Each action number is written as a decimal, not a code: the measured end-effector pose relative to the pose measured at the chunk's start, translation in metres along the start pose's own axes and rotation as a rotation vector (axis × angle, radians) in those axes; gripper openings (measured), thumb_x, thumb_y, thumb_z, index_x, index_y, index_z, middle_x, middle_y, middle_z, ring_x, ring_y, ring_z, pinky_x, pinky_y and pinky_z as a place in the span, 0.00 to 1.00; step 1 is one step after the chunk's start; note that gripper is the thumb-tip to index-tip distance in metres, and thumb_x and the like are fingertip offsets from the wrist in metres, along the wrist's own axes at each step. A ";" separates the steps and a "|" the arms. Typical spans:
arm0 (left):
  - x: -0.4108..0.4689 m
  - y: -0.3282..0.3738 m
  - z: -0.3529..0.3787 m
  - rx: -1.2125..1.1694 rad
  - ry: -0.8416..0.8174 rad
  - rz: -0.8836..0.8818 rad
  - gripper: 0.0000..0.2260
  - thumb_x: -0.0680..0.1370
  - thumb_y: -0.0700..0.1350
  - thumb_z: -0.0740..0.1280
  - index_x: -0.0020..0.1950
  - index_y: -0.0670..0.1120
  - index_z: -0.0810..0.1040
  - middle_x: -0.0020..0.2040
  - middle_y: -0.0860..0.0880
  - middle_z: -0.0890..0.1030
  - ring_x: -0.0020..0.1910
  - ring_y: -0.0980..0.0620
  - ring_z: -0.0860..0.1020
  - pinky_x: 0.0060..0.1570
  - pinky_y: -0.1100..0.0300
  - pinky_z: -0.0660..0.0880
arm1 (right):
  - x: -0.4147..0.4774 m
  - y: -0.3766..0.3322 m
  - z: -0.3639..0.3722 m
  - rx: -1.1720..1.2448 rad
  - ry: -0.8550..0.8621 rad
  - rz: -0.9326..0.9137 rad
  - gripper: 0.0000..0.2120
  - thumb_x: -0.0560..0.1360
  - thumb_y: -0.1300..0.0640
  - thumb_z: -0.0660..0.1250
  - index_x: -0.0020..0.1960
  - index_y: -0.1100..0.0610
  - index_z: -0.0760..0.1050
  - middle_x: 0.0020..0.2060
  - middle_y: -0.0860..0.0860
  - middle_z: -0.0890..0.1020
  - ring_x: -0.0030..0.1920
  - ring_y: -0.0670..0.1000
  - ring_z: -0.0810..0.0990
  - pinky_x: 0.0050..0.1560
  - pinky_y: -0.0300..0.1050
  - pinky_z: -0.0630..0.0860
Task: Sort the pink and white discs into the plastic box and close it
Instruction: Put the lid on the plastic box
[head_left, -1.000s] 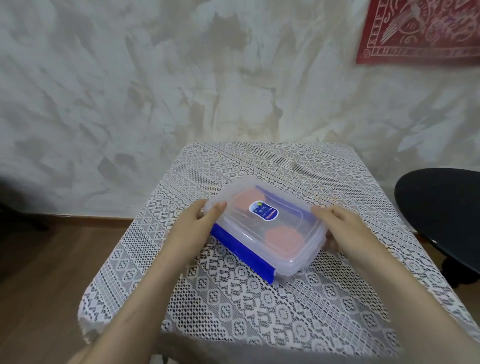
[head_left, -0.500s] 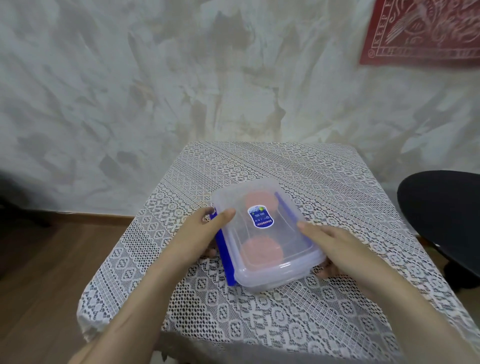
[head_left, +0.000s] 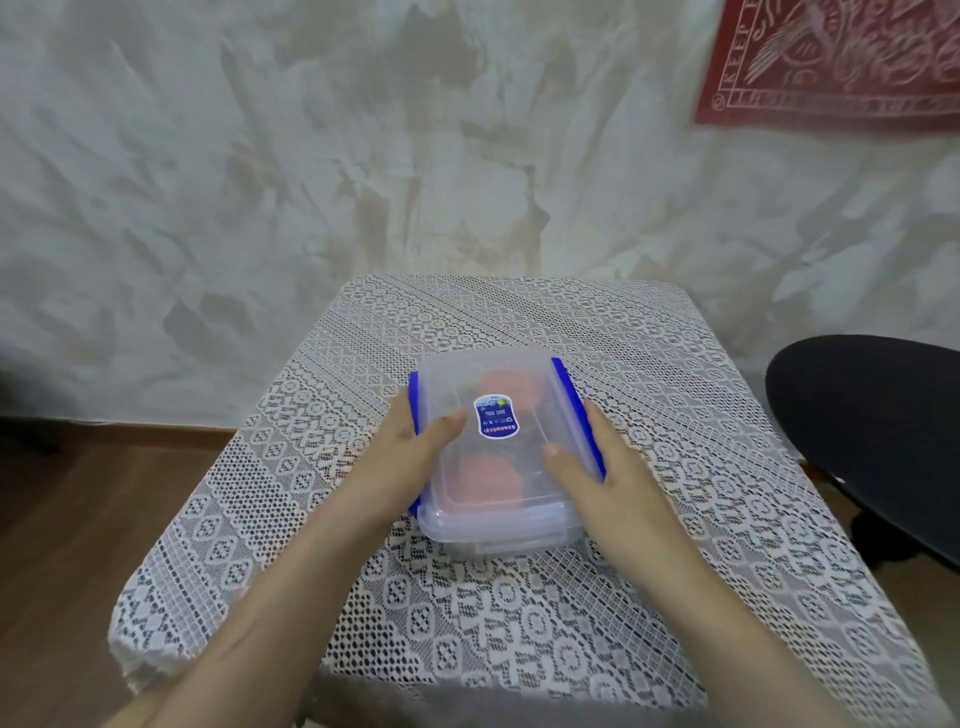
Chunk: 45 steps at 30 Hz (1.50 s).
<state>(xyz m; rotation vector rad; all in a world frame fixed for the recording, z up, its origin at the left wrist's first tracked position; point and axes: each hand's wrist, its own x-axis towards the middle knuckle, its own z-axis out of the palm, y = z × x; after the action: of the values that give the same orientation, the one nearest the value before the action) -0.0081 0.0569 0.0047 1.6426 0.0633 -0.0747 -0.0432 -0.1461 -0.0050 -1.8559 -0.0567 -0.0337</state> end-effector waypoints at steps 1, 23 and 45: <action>0.001 -0.001 0.001 0.020 -0.004 0.004 0.18 0.83 0.46 0.64 0.72 0.56 0.69 0.62 0.54 0.82 0.57 0.54 0.83 0.57 0.50 0.81 | -0.001 0.000 0.003 -0.011 0.013 -0.021 0.20 0.82 0.46 0.64 0.71 0.32 0.65 0.55 0.26 0.77 0.54 0.30 0.77 0.58 0.37 0.77; 0.001 -0.003 -0.020 0.058 0.332 0.065 0.20 0.79 0.47 0.70 0.69 0.53 0.69 0.66 0.49 0.73 0.56 0.53 0.78 0.40 0.62 0.72 | 0.018 -0.008 -0.038 -0.010 -0.251 0.095 0.16 0.81 0.54 0.66 0.65 0.38 0.74 0.40 0.43 0.84 0.30 0.46 0.77 0.30 0.43 0.75; -0.025 -0.012 -0.019 0.370 0.309 0.199 0.12 0.78 0.55 0.67 0.61 0.63 0.73 0.53 0.56 0.77 0.41 0.59 0.80 0.35 0.59 0.77 | 0.013 0.000 -0.037 -0.345 0.115 0.044 0.26 0.80 0.40 0.59 0.77 0.33 0.60 0.65 0.47 0.78 0.59 0.50 0.79 0.64 0.56 0.75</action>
<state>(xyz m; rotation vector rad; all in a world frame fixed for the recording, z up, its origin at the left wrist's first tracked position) -0.0337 0.0773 -0.0032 2.0099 0.1269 0.3391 -0.0304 -0.1815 0.0062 -2.1954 0.0742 -0.1264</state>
